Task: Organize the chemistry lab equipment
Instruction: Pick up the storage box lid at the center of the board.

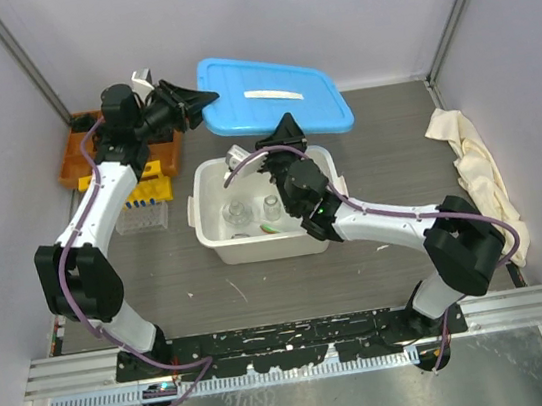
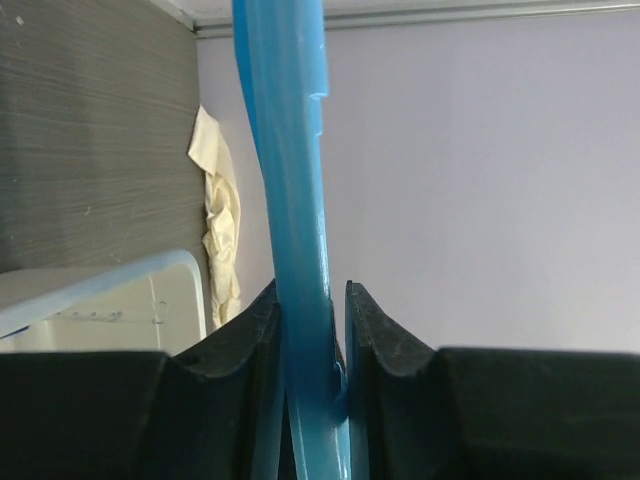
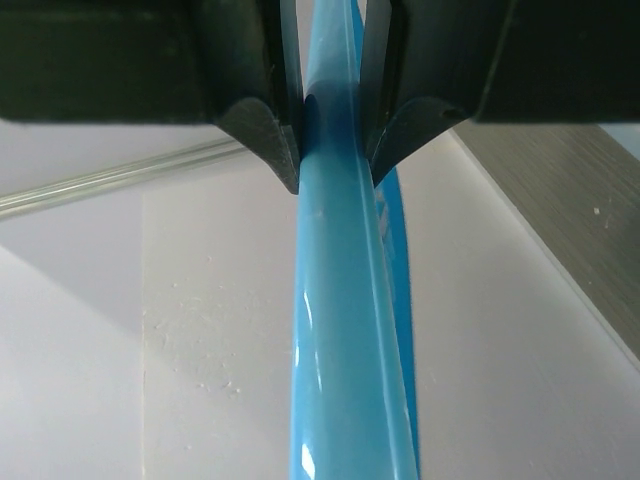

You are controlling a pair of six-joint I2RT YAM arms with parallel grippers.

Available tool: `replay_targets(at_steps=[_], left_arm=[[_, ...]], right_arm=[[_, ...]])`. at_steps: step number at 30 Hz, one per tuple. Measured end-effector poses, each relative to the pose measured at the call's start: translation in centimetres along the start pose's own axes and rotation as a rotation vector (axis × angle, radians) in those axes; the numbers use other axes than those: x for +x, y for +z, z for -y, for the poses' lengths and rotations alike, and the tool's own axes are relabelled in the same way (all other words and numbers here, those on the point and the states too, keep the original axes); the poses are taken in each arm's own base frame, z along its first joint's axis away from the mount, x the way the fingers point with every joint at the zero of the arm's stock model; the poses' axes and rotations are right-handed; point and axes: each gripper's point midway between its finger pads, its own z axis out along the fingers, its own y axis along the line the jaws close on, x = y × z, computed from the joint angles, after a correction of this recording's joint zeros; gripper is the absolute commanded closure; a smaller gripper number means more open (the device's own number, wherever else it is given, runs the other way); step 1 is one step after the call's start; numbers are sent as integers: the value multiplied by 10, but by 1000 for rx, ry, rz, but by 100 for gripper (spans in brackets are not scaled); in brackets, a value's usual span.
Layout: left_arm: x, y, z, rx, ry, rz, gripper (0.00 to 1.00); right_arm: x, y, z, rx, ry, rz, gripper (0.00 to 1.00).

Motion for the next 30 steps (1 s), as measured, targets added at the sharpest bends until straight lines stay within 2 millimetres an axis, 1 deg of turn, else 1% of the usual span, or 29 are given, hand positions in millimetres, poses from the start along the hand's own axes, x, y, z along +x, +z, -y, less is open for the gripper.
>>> replay_targets(at_steps=[3, 5, 6, 11, 14, 18, 20, 21, 26, 28, 30], left_arm=[[0, 0, 1, 4, -22, -1, 86], [0, 0, 1, 6, -25, -1, 89], [0, 0, 0, 5, -27, -2, 90], [1, 1, -4, -1, -32, -4, 97], [0, 2, -6, 0, -35, -7, 100], [0, 5, -7, 21, -43, -22, 100], [-1, 7, -9, 34, -45, -28, 100], [-1, 7, -11, 38, -49, -31, 100], [-11, 5, -23, 62, -92, -27, 100], [-18, 3, -26, 79, -114, -19, 100], [-27, 2, -27, 98, -136, -8, 100]], right_arm=[[1, -1, -9, -26, -20, -3, 99], [1, -1, -10, -29, -22, -5, 99], [2, -1, -10, -29, -21, -6, 97], [4, -1, -11, -31, -26, -18, 81], [5, -2, -11, -31, -30, -26, 77], [8, -4, -13, -31, -36, -36, 65], [10, -5, -15, -29, -35, -41, 52], [11, -6, -15, -25, -30, -44, 47], [16, -15, -2, -2, 7, -48, 36], [19, -21, 7, 1, 47, -52, 32], [23, -27, 20, 7, 107, -55, 31]])
